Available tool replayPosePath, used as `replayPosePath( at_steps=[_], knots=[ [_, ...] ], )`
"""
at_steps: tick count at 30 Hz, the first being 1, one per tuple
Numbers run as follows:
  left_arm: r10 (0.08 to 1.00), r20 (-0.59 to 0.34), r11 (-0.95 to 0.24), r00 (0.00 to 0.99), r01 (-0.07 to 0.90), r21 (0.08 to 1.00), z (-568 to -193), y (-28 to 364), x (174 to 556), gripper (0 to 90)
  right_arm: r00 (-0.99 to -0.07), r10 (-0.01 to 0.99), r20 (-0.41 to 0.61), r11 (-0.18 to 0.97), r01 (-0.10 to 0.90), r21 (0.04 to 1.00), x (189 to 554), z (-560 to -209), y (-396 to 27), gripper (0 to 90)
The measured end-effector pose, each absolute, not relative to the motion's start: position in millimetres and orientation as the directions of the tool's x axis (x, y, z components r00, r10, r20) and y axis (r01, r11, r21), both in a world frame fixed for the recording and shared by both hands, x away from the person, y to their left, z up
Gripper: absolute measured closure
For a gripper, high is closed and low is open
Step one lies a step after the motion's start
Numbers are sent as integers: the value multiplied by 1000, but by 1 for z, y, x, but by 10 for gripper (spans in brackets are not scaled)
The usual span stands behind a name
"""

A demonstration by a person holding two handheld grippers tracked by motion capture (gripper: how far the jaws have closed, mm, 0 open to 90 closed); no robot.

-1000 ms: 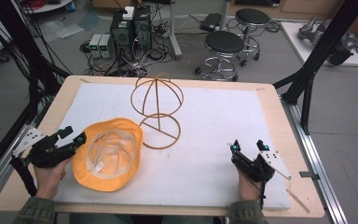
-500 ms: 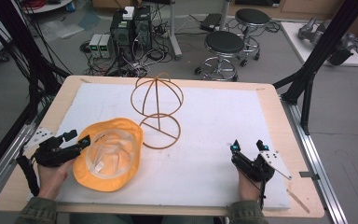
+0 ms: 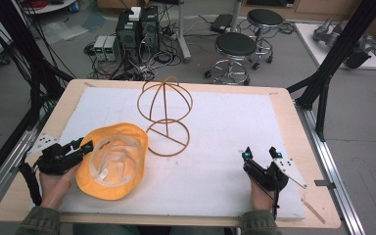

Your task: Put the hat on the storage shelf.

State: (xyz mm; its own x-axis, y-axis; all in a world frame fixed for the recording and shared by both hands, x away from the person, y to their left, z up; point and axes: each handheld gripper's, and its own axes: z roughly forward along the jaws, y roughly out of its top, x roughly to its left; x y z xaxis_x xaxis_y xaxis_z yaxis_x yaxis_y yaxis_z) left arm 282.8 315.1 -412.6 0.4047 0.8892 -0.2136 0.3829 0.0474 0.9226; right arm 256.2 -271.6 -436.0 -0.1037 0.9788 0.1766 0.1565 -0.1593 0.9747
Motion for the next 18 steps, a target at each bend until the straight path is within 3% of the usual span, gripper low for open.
replayPosePath(
  at_steps=[3,5,18],
  knots=[
    [882,-217,47,419,380,924,-413,314,282,799,-104,978,179,-161,157,974,256,-436,-272,119],
    [879,-219,48,423,379,924,-413,314,282,848,-104,978,179,-161,154,975,257,-436,-272,119],
    [867,-217,59,448,341,938,-416,314,276,867,-114,974,198,-178,161,971,256,-436,-271,119]
  ],
)
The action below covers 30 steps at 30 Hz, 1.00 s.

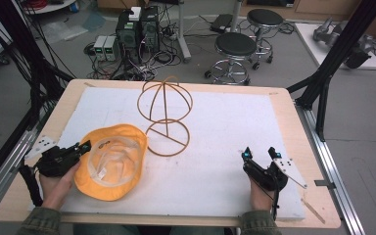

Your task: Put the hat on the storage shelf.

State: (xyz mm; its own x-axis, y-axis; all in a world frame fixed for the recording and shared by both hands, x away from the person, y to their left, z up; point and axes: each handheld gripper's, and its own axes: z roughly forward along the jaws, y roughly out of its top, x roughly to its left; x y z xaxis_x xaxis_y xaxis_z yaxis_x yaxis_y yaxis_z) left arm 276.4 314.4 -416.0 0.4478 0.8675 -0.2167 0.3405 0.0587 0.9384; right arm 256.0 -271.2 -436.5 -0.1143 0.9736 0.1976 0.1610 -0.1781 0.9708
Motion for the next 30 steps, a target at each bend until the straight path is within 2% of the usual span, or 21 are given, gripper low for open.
replayPosePath(
  at_steps=[14,18,20,22,30],
  knots=[
    [864,-207,103,459,240,965,-415,308,265,869,-140,969,202,-182,144,973,253,-435,-268,119],
    [867,-155,101,474,137,985,-404,307,262,870,-136,970,203,-187,123,975,251,-434,-269,119],
    [870,-150,109,470,112,988,-401,307,260,870,-135,972,194,-181,102,978,250,-433,-268,119],
    [878,-157,155,452,43,987,-395,309,257,870,-136,974,183,-171,92,981,249,-432,-268,119],
    [881,-147,184,450,-39,982,-376,313,265,870,-149,973,176,-162,102,982,251,-432,-265,119]
  ],
)
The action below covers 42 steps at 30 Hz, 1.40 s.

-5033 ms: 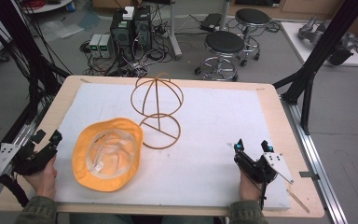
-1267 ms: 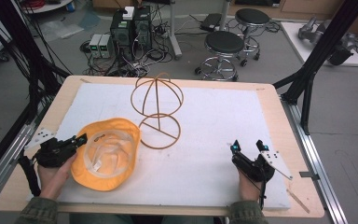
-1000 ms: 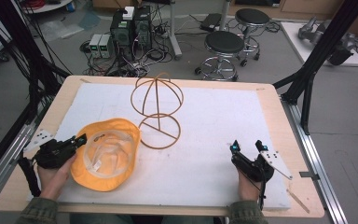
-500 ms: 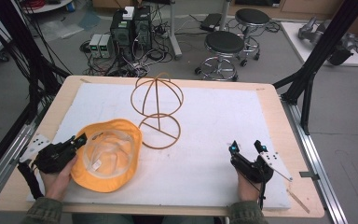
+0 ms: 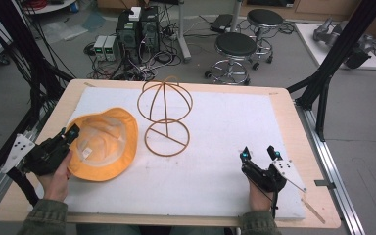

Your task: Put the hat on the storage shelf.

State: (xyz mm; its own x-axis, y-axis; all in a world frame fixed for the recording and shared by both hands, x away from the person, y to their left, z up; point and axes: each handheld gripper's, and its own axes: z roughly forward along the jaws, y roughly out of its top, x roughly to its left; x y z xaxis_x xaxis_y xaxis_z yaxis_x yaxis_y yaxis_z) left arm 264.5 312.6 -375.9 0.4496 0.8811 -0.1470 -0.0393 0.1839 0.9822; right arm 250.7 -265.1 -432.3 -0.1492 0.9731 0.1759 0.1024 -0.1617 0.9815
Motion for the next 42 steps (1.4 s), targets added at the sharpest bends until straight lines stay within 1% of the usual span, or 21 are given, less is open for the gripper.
replayPosePath(
  at_steps=[4,7,15,19,22,24,27,33,39,42],
  knots=[
    [876,-158,202,457,-50,978,-365,311,269,871,-148,973,176,-162,104,981,252,-433,-265,120],
    [878,-148,208,454,-84,974,-352,308,275,871,-150,973,175,-162,98,982,252,-432,-265,120],
    [898,-110,202,425,-177,963,-321,305,286,871,-149,974,173,-159,97,982,252,-432,-265,120],
    [913,-62,163,403,-222,961,-303,304,293,871,-148,973,178,-164,96,982,252,-432,-265,120],
    [920,-48,153,389,-244,958,-293,303,299,871,-150,972,179,-166,97,981,252,-432,-265,120],
    [916,-78,187,394,-247,951,-287,303,304,871,-153,972,180,-166,99,981,252,-432,-265,120],
    [920,-72,183,386,-259,948,-279,302,308,871,-158,972,174,-160,98,982,253,-433,-265,120],
    [931,-53,158,362,-266,951,-261,296,329,871,-164,968,192,-176,107,979,253,-433,-264,120],
    [944,3,92,331,-272,958,-246,289,353,871,-165,966,198,-182,108,977,253,-434,-266,120],
    [947,25,66,319,-272,960,-240,284,365,871,-164,962,219,-202,112,973,253,-434,-267,120]
  ],
)
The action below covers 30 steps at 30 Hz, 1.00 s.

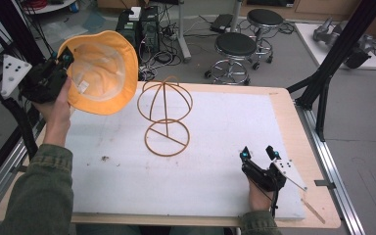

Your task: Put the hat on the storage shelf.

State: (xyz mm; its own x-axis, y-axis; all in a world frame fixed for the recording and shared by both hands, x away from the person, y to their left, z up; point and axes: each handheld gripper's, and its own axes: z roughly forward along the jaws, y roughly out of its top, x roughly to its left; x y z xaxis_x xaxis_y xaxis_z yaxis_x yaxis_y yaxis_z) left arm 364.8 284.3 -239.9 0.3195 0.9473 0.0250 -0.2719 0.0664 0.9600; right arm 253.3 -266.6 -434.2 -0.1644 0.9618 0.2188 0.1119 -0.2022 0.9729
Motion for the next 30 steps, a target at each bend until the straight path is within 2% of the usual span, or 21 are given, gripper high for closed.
replayPosePath(
  at_steps=[6,14,21,28,30],
  knots=[
    [944,76,22,320,-291,956,-227,269,377,871,-158,963,219,-203,112,973,255,-435,-268,120],
    [932,177,-57,316,-353,934,-213,229,385,872,-160,963,217,-202,108,973,253,-435,-268,120],
    [903,202,-51,380,-370,928,-214,201,381,872,-170,959,228,-211,111,971,252,-435,-267,120],
    [829,194,13,524,-366,931,-215,179,369,871,-177,956,235,-216,119,969,254,-435,-267,120],
    [819,201,15,537,-370,929,-216,176,367,871,-175,955,237,-219,119,968,254,-435,-267,120]
  ],
)
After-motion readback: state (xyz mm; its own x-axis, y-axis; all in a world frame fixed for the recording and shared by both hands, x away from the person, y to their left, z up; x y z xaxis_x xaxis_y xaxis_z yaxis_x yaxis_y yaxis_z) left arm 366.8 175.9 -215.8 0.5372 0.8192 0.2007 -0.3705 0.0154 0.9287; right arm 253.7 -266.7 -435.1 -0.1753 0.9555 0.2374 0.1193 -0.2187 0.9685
